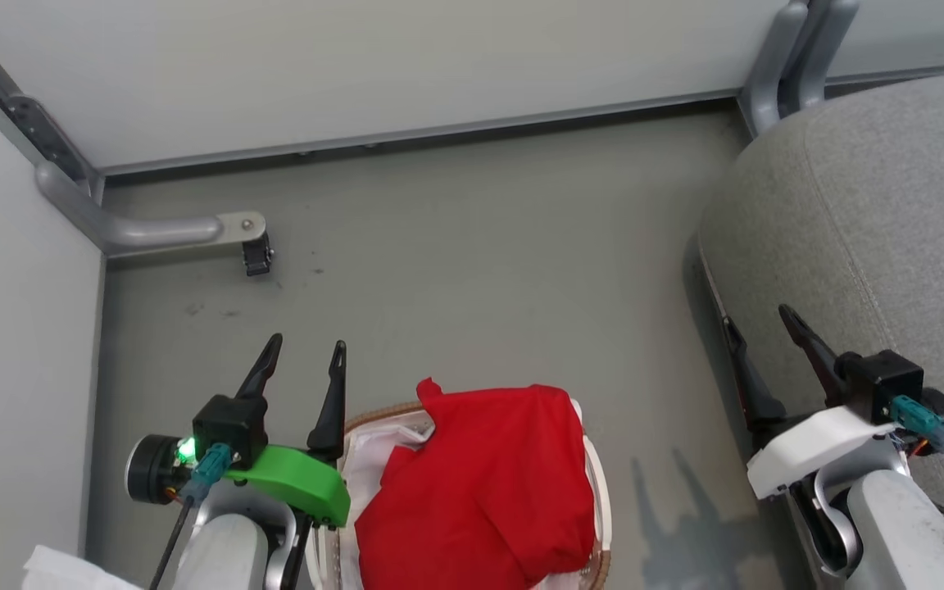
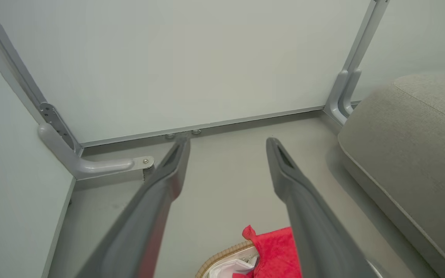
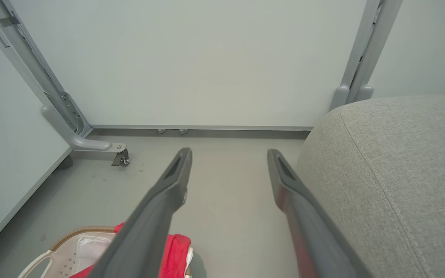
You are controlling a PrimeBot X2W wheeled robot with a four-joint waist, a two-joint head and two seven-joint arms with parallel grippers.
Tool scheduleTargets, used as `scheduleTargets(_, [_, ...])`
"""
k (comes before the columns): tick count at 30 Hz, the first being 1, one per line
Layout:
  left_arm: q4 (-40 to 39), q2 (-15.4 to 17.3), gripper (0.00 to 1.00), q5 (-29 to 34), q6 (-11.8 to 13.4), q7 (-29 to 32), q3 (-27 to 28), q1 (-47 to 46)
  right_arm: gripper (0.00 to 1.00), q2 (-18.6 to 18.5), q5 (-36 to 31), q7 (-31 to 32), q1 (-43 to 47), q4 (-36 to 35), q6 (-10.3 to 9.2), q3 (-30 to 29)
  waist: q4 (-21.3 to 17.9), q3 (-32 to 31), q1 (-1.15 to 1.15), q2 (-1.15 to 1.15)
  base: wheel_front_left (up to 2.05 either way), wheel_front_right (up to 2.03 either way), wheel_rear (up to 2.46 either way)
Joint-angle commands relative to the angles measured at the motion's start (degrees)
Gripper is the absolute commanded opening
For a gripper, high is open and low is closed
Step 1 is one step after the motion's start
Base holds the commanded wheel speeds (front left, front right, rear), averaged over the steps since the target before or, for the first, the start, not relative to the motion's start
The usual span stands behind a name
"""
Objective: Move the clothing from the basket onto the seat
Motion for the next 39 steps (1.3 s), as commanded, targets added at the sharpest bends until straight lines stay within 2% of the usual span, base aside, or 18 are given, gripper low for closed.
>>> scheduleTargets(1, [0.7, 0.2, 1.0, 1.4, -0.3, -0.3, -0.3, -2.1, 1.0, -0.3, -1.0, -0.5, -1.5, -0.5, -0.02, 0.2, -1.6, 5.4, 0.0, 0.0, 0.0, 0.0, 0.0])
scheduleTargets(9, [6.2, 0.0, 1.0, 3.4, -0.4, -1.3, -4.0, -8.0, 1.0, 0.4, -3.9, -1.3, -5.6, -1.8, -0.03, 1.4, -4.3, 15.3, 0.0, 0.0, 0.0, 0.0, 0.0])
scheduleTargets(11, [8.0, 0.1, 1.0, 2.3, -0.4, -1.2, -5.1, -9.5, 1.0, 0.6, -3.6, -1.3, -6.5, -2.3, -0.03, 1.3, -4.9, 17.6, 0.0, 0.0, 0.0, 0.0, 0.0])
scheduleTargets(27, [22.8, 4.8, 1.0, -3.6, -0.4, -1.1, -12.2, -23.9, 1.0, 2.7, -3.2, -1.3, -13.0, -6.8, -0.03, 1.6, -8.6, 35.7, 0.0, 0.0, 0.0, 0.0, 0.0])
scheduleTargets(39, [31.4, 7.1, 1.0, -11.8, -0.4, -1.1, -21.9, -28.8, 1.0, 3.8, -2.8, -1.3, -15.3, -8.4, -0.03, 2.3, -10.4, 41.1, 0.0, 0.0, 0.0, 0.0, 0.0])
